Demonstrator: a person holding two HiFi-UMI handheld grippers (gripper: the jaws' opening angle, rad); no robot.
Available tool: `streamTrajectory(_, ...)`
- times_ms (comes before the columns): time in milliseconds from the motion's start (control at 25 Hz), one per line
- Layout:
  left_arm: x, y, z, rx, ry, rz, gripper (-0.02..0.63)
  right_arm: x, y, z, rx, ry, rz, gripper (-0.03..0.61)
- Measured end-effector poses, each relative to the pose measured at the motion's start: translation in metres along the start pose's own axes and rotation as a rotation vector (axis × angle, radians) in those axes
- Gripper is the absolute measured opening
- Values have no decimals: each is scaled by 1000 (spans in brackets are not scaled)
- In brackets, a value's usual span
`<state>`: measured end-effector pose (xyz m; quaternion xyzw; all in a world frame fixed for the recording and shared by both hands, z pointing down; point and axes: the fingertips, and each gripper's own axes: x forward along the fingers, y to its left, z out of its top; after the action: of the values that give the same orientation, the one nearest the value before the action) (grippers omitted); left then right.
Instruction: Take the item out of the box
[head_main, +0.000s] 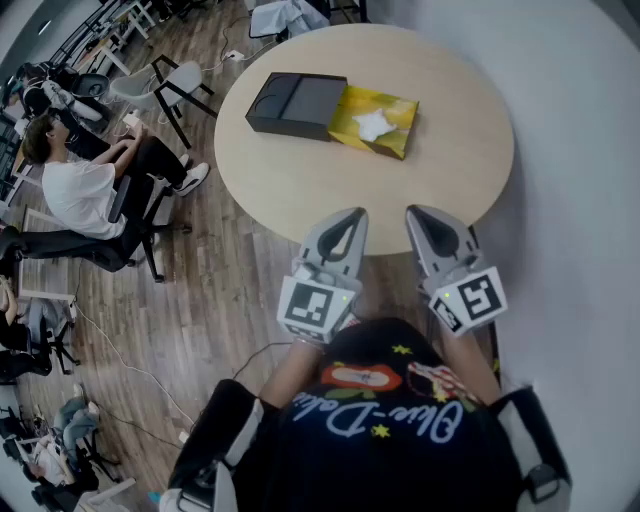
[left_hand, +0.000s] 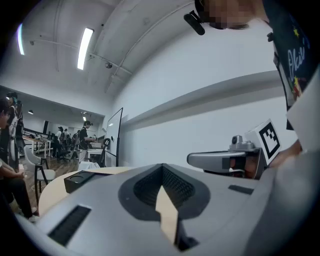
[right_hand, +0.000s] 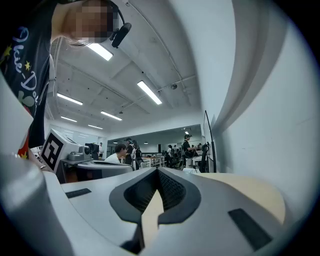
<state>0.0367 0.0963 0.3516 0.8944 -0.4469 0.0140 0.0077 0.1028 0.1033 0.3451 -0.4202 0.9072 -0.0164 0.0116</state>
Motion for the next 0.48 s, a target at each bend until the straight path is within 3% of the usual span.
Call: streamTrajectory(480,1,-10,-3,2,10,1,-3,-10,-6,0,0,-23,-3,-3)
